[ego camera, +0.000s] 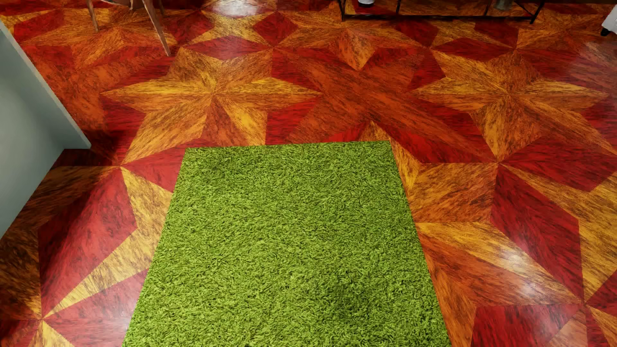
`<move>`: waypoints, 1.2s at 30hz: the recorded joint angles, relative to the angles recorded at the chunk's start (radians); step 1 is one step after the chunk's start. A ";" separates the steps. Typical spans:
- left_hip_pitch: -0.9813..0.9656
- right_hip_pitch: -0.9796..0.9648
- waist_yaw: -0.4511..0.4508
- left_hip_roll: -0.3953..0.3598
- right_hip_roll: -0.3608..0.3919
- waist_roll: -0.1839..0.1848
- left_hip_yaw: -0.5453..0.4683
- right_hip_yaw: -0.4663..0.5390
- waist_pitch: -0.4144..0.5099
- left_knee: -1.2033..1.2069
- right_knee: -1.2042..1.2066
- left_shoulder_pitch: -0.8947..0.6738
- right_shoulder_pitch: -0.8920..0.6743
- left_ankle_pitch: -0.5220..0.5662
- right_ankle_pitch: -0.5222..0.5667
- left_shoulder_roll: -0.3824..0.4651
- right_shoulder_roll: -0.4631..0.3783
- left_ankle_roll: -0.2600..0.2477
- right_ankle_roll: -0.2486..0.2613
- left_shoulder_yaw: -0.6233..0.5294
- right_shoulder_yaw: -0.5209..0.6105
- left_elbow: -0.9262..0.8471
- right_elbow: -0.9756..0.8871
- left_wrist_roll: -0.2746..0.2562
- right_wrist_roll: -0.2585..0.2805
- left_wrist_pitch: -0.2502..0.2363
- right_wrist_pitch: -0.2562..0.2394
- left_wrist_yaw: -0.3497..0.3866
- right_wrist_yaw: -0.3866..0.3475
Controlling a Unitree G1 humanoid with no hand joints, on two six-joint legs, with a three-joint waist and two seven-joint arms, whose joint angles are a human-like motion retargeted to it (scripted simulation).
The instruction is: Walk to the light gray armchair
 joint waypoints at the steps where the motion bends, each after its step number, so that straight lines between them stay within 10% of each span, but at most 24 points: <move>1: -0.027 -0.025 -0.026 0.004 0.010 0.001 0.000 0.000 -0.004 0.023 0.014 0.006 -0.008 -0.024 0.016 0.003 0.003 0.000 0.000 0.067 0.005 0.013 0.002 0.000 0.000 0.000 0.000 0.000 0.000; 3: -0.041 -0.022 -0.005 -0.002 0.018 0.003 0.000 0.000 -0.002 0.266 0.036 0.034 0.000 -0.201 0.021 0.005 -0.005 0.000 0.000 0.074 0.005 0.005 -0.017 0.000 0.000 0.000 0.000 0.000 0.000; 7: -0.269 0.088 0.037 0.028 0.032 0.025 0.000 0.000 0.076 0.688 0.043 0.067 -0.038 -0.178 -0.084 -0.014 -0.038 0.000 0.000 0.084 0.035 0.021 -0.071 0.000 0.000 0.000 0.000 0.000 0.000; 15: -0.610 0.360 0.248 0.058 -0.032 -0.008 0.000 0.000 0.077 0.388 -0.065 0.148 -0.150 0.042 -0.356 0.001 -0.031 0.000 0.000 0.099 -0.038 0.103 -0.104 0.000 0.000 0.000 0.000 0.000 0.000; 20: -0.626 0.435 0.316 0.023 -0.116 -0.052 0.000 0.000 0.079 0.640 0.096 0.141 -0.077 -0.033 -0.067 0.020 -0.017 0.000 0.000 0.072 0.001 0.127 -0.049 0.000 0.000 0.000 0.000 0.000 0.000; 22: -0.536 0.292 0.244 -0.018 -0.133 -0.046 0.000 0.000 0.071 0.648 0.416 0.126 -0.028 -0.115 0.226 0.003 -0.015 0.000 0.000 0.116 0.042 0.122 -0.019 0.000 0.000 0.000 0.000 0.000 0.000; 25: -0.323 -0.044 0.095 -0.038 -0.101 -0.007 0.000 0.000 0.090 0.550 0.878 0.082 0.032 -0.180 0.219 -0.007 -0.018 0.000 0.000 0.140 0.024 0.020 0.007 0.000 0.000 0.000 0.000 0.000 0.000; 29: 0.033 -0.302 -0.123 -0.003 -0.057 0.049 0.000 0.000 0.100 0.321 0.346 0.036 0.109 -0.223 0.440 0.020 -0.050 0.000 0.000 0.183 0.050 -0.136 0.013 0.000 0.000 0.000 0.000 0.000 0.000; 33: 0.234 -0.397 -0.210 0.001 -0.069 0.056 0.000 0.000 0.066 0.279 -0.009 -0.038 0.154 -0.358 -0.130 0.041 -0.051 0.000 0.000 0.219 0.073 -0.169 0.043 0.000 0.000 0.000 0.000 0.000 0.000; 36: 0.268 -0.461 -0.248 0.068 -0.012 0.119 0.000 0.000 0.074 0.460 0.179 -0.003 0.156 -0.100 0.399 -0.002 -0.044 0.000 0.000 0.257 0.104 -0.090 0.072 0.000 0.000 0.000 0.000 0.000 0.000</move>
